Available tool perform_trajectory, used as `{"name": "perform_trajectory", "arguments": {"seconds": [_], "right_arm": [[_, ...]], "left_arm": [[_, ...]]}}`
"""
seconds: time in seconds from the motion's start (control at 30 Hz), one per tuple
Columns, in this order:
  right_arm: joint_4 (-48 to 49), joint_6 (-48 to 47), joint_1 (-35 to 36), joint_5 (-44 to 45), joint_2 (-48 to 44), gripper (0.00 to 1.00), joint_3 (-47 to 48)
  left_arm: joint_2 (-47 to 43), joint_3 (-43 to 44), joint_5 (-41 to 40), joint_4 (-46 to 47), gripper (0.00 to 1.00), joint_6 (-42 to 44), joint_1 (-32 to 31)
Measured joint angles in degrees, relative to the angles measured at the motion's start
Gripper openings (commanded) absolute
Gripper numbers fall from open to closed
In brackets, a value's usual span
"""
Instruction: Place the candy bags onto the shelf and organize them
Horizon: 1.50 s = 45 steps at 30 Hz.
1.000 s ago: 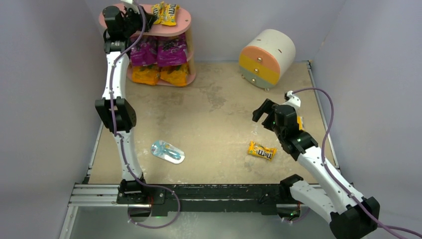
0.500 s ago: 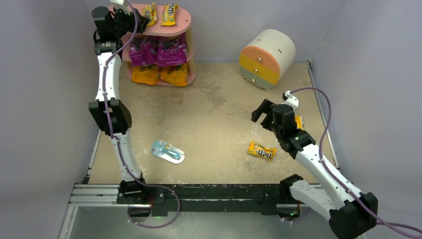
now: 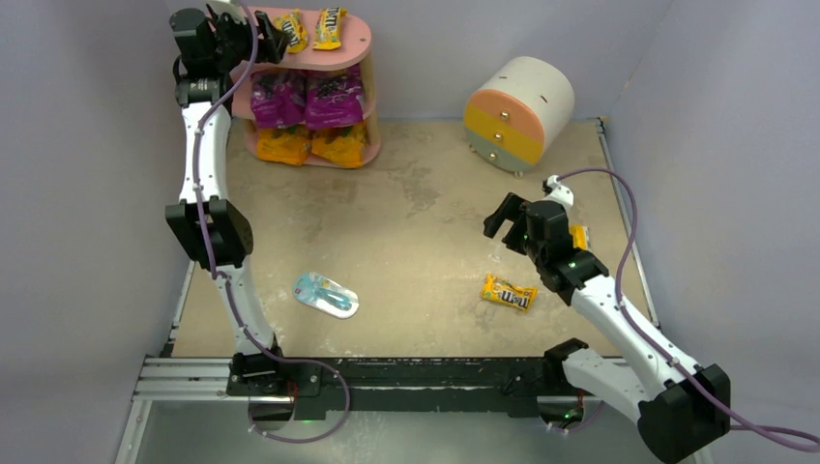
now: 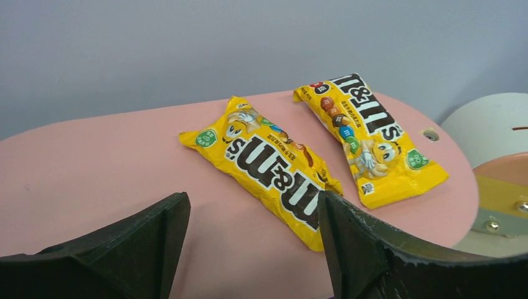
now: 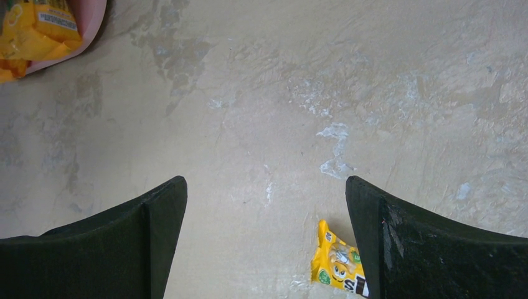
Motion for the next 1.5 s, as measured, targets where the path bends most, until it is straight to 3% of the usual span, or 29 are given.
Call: {"name": "perform_trajectory", "arguments": {"seconds": [0.3,0.73,1.5], "right_arm": [[-0.1,0.4,0.0,0.0,-3.2,0.99,-1.4],[-1.6,0.9,0.0,0.0,-3.7,0.99,-1.5],[-1.3,0.9,0.0,-0.2,-2.8,0.99,-1.5]], "left_arm": [[-1.1,-1.4,-0.3,-3.3,0.9,2.0,-1.9],[-2.3,-2.1,-11.4,-6.6,0.88,7.9,-5.5],[-9.1,-9.6,-12.9,-7.6,0.92,9.1,-2.4]]}}
